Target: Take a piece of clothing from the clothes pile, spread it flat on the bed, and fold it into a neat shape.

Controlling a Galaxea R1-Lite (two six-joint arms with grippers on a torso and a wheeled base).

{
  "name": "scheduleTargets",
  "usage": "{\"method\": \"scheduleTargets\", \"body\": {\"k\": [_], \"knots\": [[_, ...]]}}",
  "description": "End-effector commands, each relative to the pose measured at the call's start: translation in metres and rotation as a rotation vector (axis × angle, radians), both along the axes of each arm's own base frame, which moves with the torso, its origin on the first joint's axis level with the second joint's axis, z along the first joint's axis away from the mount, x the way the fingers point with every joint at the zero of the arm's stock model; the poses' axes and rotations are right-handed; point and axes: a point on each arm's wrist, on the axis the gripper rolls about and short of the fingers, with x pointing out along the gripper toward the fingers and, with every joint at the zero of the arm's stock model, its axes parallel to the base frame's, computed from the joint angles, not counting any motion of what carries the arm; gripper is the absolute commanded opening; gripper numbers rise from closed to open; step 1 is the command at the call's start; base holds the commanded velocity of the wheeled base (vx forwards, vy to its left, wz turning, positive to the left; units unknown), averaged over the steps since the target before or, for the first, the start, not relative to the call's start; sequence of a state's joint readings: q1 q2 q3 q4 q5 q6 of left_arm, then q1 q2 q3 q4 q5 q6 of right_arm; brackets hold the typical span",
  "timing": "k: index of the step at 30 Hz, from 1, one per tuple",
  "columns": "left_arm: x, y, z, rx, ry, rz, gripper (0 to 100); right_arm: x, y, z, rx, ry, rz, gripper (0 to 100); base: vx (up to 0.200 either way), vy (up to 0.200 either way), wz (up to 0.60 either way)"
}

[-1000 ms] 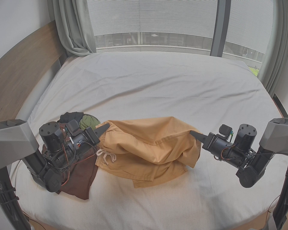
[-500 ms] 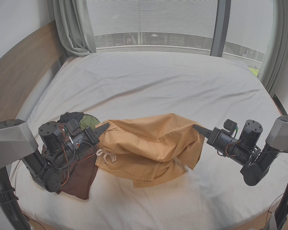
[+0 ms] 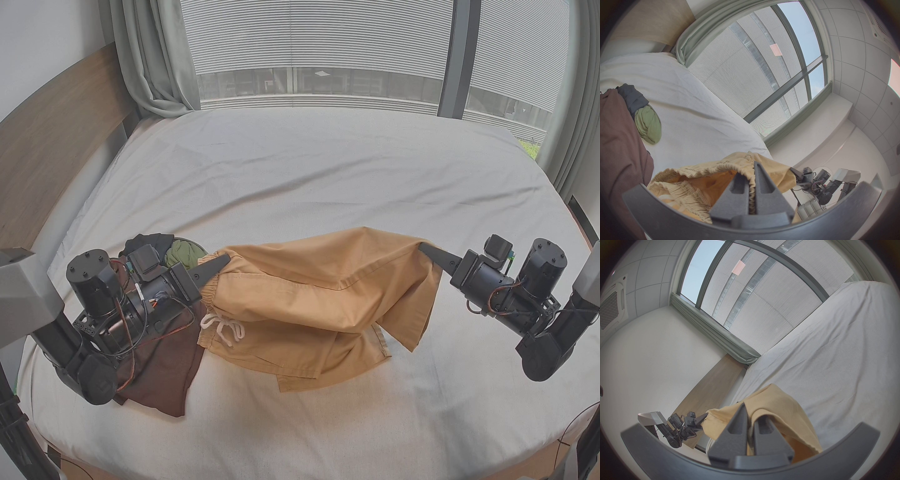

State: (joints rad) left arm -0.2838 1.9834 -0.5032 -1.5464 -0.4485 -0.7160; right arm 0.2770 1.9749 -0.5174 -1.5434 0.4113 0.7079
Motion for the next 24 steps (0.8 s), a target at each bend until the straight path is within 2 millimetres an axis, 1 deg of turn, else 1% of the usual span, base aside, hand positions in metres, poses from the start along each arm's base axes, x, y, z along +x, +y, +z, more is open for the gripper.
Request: {"method": "scheduleTargets", "body": {"k": [1, 9, 11, 12, 13, 14, 15, 20, 24], "knots": [[-0.010, 0.002, 0.009, -0.005, -0.021, -0.021, 0, -0.004, -0.006, 0.012, 0.012, -0.032, -0.001, 0, 0.000, 0.000, 0.00], [-0.014, 0.004, 0.015, -0.008, -0.036, -0.042, 0, -0.010, -0.024, 0.028, 0.041, -0.064, 0.009, 0, 0.000, 0.000, 0.00], [-0.014, 0.004, 0.015, -0.008, -0.036, -0.042, 0, -0.010, -0.024, 0.029, 0.043, -0.064, 0.008, 0, 0.000, 0.000, 0.00], [-0.013, 0.005, 0.016, -0.009, -0.039, -0.041, 0, -0.012, -0.031, 0.035, 0.054, -0.077, 0.008, 0, 0.000, 0.000, 0.00], [-0.013, 0.005, 0.016, -0.009, -0.041, -0.041, 0, -0.012, -0.033, 0.037, 0.055, -0.082, 0.008, 0, 0.000, 0.000, 0.00], [-0.013, 0.005, 0.016, -0.009, -0.041, -0.041, 0, -0.012, -0.033, 0.037, 0.055, -0.082, 0.008, 0, 0.000, 0.000, 0.00], [-0.014, 0.005, 0.018, -0.011, -0.047, -0.039, 0, -0.012, -0.039, 0.039, 0.053, -0.089, 0.001, 0, 0.000, 0.000, 0.00], [-0.013, 0.006, 0.020, -0.013, -0.056, -0.038, 0, -0.009, -0.051, 0.040, 0.066, -0.084, -0.018, 0, 0.000, 0.000, 0.00], [-0.012, 0.009, 0.020, -0.013, -0.057, -0.025, 0, -0.008, -0.058, 0.040, 0.066, -0.083, -0.031, 0, 0.000, 0.000, 0.00]]}}
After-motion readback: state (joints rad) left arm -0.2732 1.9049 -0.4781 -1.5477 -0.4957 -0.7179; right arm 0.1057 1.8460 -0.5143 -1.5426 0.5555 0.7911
